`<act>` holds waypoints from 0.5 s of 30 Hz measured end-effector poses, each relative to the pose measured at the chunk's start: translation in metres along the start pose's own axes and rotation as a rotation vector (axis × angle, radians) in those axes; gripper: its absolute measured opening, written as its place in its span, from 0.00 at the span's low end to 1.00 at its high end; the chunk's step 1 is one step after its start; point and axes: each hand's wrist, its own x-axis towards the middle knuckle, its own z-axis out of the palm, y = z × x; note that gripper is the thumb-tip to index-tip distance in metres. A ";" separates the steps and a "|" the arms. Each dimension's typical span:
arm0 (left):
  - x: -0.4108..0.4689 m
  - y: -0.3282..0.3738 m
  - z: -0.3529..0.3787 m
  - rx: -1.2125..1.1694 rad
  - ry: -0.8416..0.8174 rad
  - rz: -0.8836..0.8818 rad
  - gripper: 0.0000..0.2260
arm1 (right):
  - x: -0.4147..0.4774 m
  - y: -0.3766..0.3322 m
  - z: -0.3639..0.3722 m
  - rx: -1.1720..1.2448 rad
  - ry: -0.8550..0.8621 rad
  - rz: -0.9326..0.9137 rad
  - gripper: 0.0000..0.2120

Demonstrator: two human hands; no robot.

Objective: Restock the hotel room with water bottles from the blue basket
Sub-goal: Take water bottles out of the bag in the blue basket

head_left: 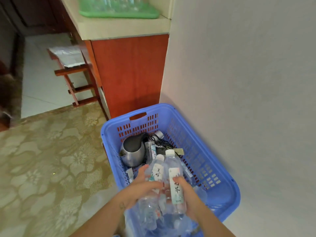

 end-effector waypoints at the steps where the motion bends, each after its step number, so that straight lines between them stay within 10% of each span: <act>1: -0.009 0.009 -0.003 -0.034 0.010 0.027 0.36 | -0.006 -0.008 0.009 0.014 -0.042 -0.034 0.31; 15: -0.130 0.139 -0.118 -0.039 0.107 0.531 0.20 | -0.075 -0.093 0.207 -0.077 -0.283 -0.479 0.30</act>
